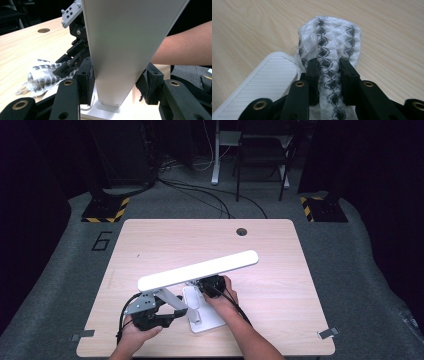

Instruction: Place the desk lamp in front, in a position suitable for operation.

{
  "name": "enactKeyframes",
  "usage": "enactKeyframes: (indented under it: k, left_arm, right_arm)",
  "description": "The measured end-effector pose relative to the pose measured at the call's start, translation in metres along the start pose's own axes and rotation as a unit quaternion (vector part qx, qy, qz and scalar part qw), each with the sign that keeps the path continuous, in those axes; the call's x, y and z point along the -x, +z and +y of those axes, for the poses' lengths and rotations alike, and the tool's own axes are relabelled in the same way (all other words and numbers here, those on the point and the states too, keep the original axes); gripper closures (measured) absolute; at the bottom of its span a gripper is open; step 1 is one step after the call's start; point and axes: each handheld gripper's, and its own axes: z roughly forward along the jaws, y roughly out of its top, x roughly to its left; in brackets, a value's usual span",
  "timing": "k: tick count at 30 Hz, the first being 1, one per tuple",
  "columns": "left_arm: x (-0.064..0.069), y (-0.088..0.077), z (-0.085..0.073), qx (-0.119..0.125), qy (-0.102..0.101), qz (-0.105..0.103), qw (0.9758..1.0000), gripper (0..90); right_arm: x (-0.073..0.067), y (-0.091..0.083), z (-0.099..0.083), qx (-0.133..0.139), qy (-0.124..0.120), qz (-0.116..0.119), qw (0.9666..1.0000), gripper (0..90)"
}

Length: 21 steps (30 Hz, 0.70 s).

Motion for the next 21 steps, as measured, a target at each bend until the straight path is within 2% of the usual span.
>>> enactKeyframes:
  k: [2,6,8,11,14,15,21]
  left_arm:
    - [0.001,0.001,0.0,0.004,-0.001,0.006,1.0,52.7]
    - [0.0,0.001,0.0,0.002,-0.002,0.003,1.0,52.7]
    - [0.0,0.001,0.0,0.002,-0.001,0.002,1.0,52.7]
    - [0.0,0.001,-0.001,0.008,-0.007,0.0,0.9999,52.7]
    - [0.0,0.001,-0.001,0.008,-0.006,-0.002,1.0,52.6]
    - [-0.001,0.001,-0.001,0.007,-0.005,-0.002,1.0,52.7]
    - [0.0,0.0,-0.001,0.004,-0.002,0.001,1.0,52.7]
  right_arm:
    - [-0.003,-0.002,0.001,0.007,-0.003,0.01,0.9999,71.6]
    - [-0.007,-0.004,0.001,0.006,-0.012,0.019,0.9997,70.7]
    - [-0.009,-0.005,0.001,0.008,-0.006,0.023,0.9997,70.6]
    - [-0.007,-0.002,0.001,0.005,-0.015,0.021,0.9997,70.3]
    - [-0.006,0.0,-0.001,0.0,-0.01,0.017,0.9998,70.0]
    - [-0.004,0.0,-0.002,-0.001,-0.016,0.017,0.9997,70.0]
    - [0.003,0.0,-0.007,-0.001,-0.007,0.006,1.0,69.9]
